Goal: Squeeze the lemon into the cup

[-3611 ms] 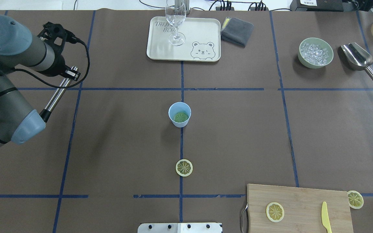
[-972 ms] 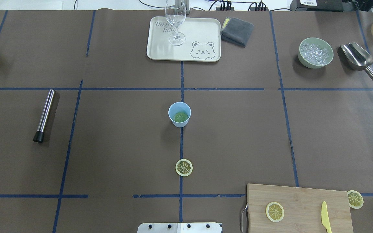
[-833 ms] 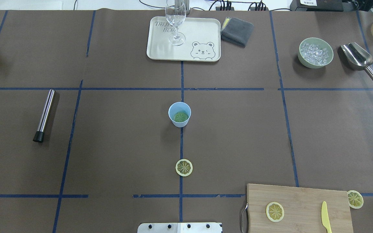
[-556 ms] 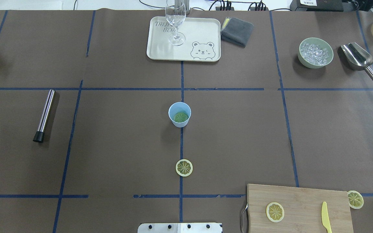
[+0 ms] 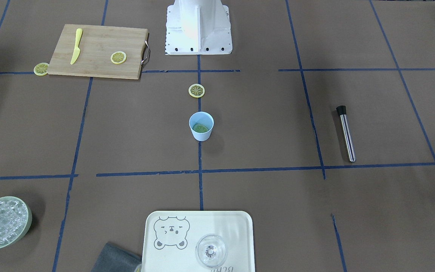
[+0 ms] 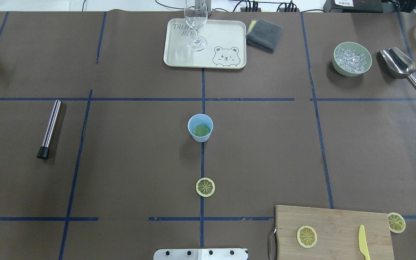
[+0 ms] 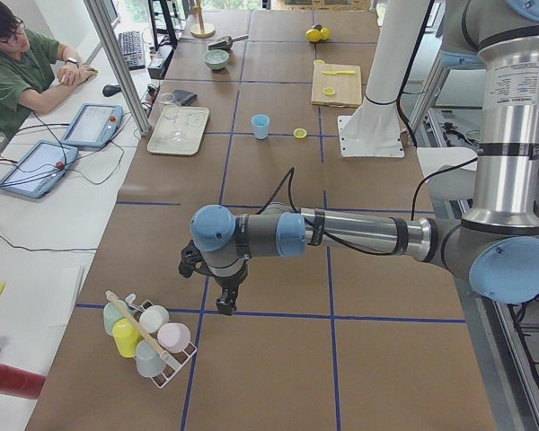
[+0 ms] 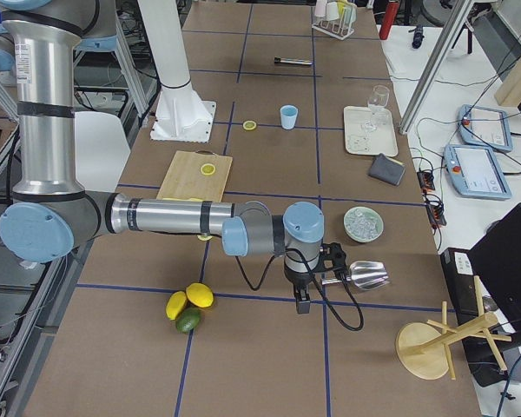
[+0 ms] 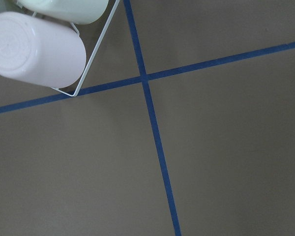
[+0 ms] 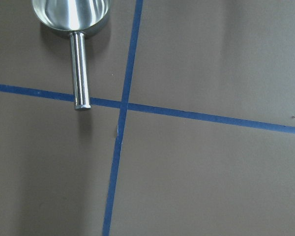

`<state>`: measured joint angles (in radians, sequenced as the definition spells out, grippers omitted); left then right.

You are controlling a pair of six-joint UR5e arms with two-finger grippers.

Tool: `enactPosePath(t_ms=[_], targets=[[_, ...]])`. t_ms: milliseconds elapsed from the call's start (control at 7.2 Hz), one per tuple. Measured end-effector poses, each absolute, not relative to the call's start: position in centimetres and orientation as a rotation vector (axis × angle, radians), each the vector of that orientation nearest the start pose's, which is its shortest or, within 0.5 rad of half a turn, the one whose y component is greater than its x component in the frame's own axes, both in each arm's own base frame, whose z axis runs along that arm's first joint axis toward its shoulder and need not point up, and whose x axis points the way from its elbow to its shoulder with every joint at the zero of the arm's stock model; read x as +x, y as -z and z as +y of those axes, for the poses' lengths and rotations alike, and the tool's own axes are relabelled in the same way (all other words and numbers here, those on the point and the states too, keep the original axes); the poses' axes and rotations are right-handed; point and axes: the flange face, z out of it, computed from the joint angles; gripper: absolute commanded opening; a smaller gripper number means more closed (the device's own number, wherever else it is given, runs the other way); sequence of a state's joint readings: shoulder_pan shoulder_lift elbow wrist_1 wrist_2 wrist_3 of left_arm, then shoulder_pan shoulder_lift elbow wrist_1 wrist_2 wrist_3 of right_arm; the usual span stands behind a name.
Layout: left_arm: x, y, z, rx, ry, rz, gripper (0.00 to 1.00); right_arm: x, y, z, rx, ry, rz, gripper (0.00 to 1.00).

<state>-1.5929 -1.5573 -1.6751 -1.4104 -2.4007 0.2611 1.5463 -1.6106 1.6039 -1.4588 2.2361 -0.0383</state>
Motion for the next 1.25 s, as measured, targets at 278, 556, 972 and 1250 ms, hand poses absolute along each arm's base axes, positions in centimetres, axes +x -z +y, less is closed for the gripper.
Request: enactPosePath(t_ms=[278, 556, 972, 1250], targets=[[-7.8, -62.0, -48.1, 0.067, -0.178, 0.825, 1.0, 5.9, -65.7, -48.4, 0.105, 0.096, -0.67, 1.0], [-8.4, -61.6, -48.2, 0.08, -0.172, 0.82, 1.0, 5.9, -65.8, -48.4, 0.104, 0.095, -0.674, 1.0], [-9.3, -59.7, -47.6, 0.126, -0.171, 0.812, 1.0, 5.9, -65.8, -48.3, 0.104, 0.096, -0.673, 1.0], [-9.3, -59.9, -47.4, 0.122, -0.171, 0.814, 1.0, 5.9, -65.8, -48.3, 0.103, 0.098, -0.674, 1.0]])
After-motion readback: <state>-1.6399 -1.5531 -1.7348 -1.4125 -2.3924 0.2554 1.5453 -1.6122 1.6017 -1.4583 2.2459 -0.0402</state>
